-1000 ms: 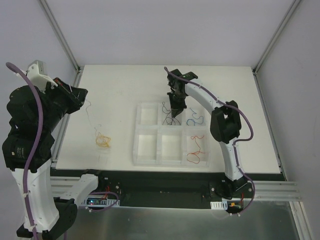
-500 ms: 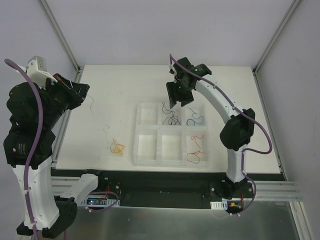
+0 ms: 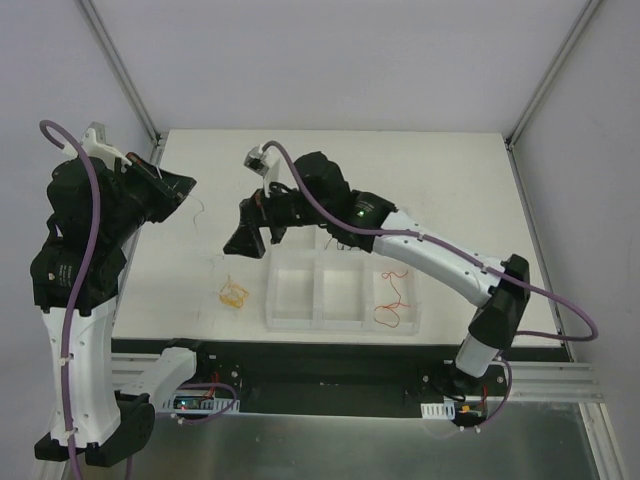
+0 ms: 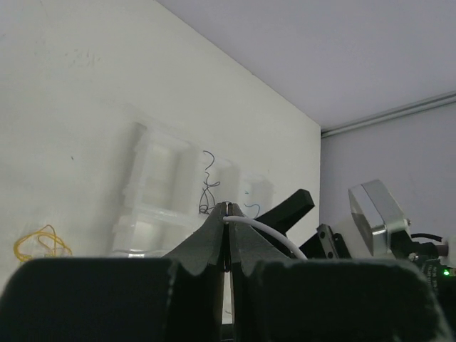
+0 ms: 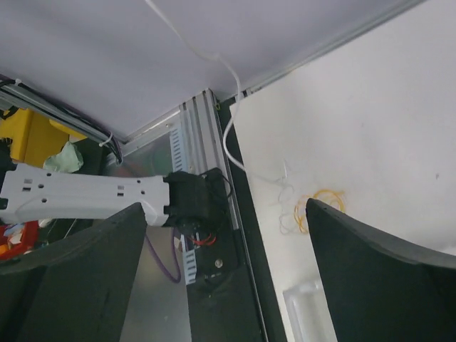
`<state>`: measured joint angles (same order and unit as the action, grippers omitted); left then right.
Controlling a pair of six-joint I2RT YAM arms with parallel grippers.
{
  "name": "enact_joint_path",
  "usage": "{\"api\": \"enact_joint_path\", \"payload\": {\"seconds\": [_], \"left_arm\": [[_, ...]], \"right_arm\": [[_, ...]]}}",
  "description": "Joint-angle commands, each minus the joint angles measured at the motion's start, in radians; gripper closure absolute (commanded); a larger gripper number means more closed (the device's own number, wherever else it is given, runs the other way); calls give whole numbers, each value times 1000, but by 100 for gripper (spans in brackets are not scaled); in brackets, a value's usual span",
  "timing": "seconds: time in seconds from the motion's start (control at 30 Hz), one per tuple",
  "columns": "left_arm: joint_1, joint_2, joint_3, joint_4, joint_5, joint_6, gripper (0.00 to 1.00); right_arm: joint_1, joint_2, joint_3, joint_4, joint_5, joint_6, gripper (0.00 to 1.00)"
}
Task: Untangle the cables
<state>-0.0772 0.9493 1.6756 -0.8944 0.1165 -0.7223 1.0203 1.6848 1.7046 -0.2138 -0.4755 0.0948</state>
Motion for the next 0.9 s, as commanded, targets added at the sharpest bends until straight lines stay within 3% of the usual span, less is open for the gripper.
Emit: {"api": "enact_joint_path", "payload": {"seconds": [0.0, 0.27, 0.33, 0.4, 0.47, 0.63, 0.7, 0.73, 0.8, 0.87], "left_arm": [[2, -6, -11, 43, 63, -98, 100], [4, -30, -13, 32, 75, -92, 100], [4, -32, -14, 31, 74, -89, 100], [4, -32, -17, 29, 63, -94, 100], [4, -20, -13, 29, 63, -95, 100], [4, 11, 3, 34, 55, -68, 100], [4, 23, 4, 35, 54, 34, 97], [4, 29, 7, 23, 42, 108, 83], [4, 19, -3, -39, -80, 190, 42], [4, -23, -52, -55, -205, 242, 17]], "right_arm": [[43, 107, 67, 148, 38, -70, 4], [106, 208, 134, 131, 92, -149, 1], [115, 236, 162, 117, 77, -129, 7], [126, 250, 167, 125, 75, -107, 18], [130, 266, 168, 123, 113, -61, 34], [104, 309, 278, 47, 130, 35, 95], [81, 300, 322, -4, 123, 123, 100], [67, 287, 322, 2, 100, 184, 100], [26, 270, 332, 25, 52, 300, 100], [-5, 271, 366, 28, 25, 425, 100]]}}
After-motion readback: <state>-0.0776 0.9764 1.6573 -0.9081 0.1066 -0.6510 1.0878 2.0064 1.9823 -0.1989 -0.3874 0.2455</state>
